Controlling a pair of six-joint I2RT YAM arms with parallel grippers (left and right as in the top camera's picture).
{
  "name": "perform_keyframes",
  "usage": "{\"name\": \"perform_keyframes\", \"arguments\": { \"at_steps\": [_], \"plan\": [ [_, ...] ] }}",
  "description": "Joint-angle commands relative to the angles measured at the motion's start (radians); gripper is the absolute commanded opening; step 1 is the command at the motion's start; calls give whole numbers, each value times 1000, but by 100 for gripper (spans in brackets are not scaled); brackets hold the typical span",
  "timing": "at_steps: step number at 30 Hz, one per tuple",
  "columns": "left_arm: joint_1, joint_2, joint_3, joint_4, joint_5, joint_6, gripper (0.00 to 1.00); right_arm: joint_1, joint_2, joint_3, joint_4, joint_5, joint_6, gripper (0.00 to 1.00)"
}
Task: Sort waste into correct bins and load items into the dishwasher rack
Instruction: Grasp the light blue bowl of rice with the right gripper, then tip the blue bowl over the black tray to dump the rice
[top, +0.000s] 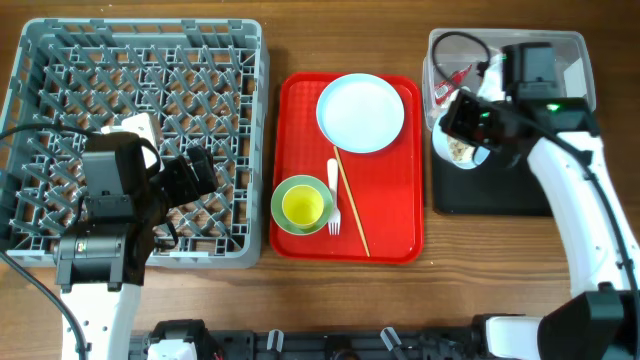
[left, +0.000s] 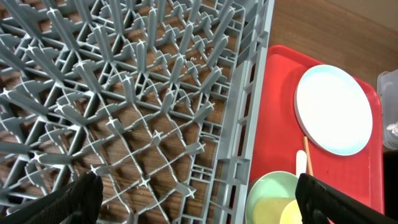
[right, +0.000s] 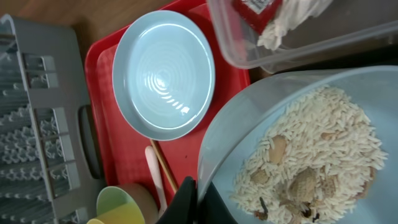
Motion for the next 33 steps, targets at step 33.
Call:
{"name": "perform_keyframes", "arguments": {
  "at_steps": [33],
  "plan": [
    [-3, -1, 14, 2, -13, 2, 100, -591, 145, -400, 929, -1255, 920, 4]
  ]
}}
